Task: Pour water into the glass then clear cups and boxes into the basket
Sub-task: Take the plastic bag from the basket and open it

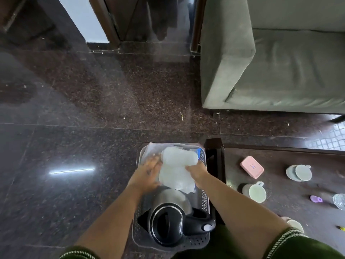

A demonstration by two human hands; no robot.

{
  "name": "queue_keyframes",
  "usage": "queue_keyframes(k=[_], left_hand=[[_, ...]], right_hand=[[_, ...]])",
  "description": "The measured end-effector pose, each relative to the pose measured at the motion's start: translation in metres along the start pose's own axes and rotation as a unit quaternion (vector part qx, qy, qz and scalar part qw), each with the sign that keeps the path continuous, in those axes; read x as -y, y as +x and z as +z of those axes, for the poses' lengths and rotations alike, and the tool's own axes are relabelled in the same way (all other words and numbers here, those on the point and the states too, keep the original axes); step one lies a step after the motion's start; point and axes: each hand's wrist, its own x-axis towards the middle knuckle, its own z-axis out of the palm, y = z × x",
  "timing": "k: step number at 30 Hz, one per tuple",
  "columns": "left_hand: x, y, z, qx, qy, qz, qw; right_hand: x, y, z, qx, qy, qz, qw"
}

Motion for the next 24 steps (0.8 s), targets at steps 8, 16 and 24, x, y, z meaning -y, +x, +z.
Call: queue_keyframes(k=[8, 16, 24], left_hand=[[-0.022, 0.012, -0.001, 0.138, -0.004, -0.081, 0.987], [-0.001, 0.022, 0.016, -0.003, 0.119, -0.049, 0.992], [-0.003, 0.033, 0.022, 0.187, 0.247, -0.127, 0.942]], right_hand=[[0.001, 0.013, 0.004, -0.013, -0.271, -0.057, 0.961], [0.012, 0.019, 0.012, 0.017, -0.257, -0.11, 0.96], [0.004, 0.044, 0.007, -0.044, -0.218, -0.064, 0.973]])
